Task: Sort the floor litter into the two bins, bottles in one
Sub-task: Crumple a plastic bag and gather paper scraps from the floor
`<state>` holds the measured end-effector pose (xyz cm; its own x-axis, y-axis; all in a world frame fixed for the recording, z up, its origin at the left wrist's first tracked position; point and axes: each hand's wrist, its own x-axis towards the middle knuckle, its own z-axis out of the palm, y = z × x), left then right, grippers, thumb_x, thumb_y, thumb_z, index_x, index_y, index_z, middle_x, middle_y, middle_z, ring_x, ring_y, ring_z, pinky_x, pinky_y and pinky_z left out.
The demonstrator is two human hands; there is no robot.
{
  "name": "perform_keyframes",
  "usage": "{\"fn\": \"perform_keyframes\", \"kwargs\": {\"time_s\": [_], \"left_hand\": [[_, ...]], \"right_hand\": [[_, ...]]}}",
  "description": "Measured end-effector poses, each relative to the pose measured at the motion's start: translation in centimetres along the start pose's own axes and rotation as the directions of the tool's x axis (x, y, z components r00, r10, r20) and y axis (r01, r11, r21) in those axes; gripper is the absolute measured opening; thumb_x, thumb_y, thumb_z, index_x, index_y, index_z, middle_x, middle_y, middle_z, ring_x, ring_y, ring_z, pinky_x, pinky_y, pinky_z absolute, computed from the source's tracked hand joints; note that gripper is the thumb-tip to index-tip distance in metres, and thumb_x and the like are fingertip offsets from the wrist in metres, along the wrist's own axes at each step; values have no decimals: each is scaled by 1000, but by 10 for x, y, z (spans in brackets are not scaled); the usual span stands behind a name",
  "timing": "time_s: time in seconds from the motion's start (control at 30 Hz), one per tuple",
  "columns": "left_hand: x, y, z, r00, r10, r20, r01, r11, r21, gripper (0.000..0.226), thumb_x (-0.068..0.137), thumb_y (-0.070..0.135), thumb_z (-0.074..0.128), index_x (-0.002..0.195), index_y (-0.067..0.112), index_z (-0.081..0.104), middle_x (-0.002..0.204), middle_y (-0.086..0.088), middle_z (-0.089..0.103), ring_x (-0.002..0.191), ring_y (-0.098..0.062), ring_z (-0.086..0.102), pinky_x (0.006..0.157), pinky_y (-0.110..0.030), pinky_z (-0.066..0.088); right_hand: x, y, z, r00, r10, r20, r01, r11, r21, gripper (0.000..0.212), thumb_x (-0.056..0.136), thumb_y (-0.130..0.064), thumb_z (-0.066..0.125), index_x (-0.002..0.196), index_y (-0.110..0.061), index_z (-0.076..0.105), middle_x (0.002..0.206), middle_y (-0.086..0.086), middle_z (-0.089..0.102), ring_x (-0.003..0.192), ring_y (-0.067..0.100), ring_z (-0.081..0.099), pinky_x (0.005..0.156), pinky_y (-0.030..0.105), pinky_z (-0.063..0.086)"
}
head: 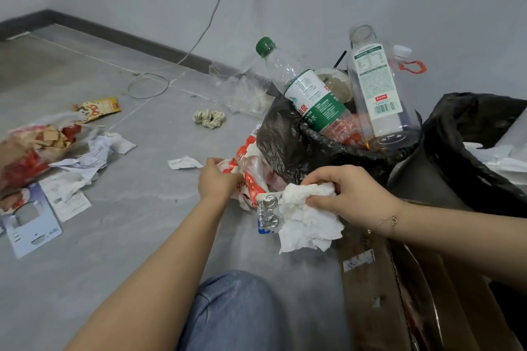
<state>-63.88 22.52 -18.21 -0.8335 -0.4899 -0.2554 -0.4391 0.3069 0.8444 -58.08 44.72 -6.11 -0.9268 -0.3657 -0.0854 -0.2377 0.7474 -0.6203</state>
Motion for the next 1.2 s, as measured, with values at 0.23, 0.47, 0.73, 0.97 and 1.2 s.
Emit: {"fn": "perform_keyframes", "kwargs": {"time_s": [0.23,0.47,0.73,0.97,1.2], "left_hand": [[-72,-2,-40,993,75,-88,-91,975,-203,19,75,17,73,89,21,60,81,7,65,80,-17,64,73,-31,50],[-149,27,-62,998,34,-51,-55,874,-482,15,78,15,72,90,14,64,84,1,70,78,-18,67,70,-31,52],[-206,79,-41,960,136,245,39,801,-597,27,81,17,71,104,16,59,96,-7,72,84,-23,70,68,-33,54],[-224,132,-5,898,234,373,36,805,-592,32,81,19,71,110,18,57,104,-7,70,91,-23,69,72,-35,56],[-227,176,20,836,328,439,-5,805,-593,33,81,17,71,113,14,62,103,-7,73,92,-23,71,84,-39,57]], "right_hand": [[-25,-7,-18,993,71,-96,-60,993,105,19,77,-13,76,94,-19,72,90,-6,70,83,7,64,75,18,52],[-62,-21,-49,960,145,-238,-76,957,279,17,78,-13,75,90,-24,69,93,-3,71,89,16,68,81,35,58],[-132,0,-104,835,148,-530,43,942,331,23,84,-16,70,104,-25,65,98,-6,69,92,15,66,79,35,58],[-142,46,-175,543,232,-807,22,957,289,38,83,-18,71,108,-24,44,97,5,61,79,24,60,73,34,50],[-109,120,-199,596,391,-702,-320,917,239,25,82,-19,71,98,-13,54,98,8,60,84,26,58,71,28,42]]}}
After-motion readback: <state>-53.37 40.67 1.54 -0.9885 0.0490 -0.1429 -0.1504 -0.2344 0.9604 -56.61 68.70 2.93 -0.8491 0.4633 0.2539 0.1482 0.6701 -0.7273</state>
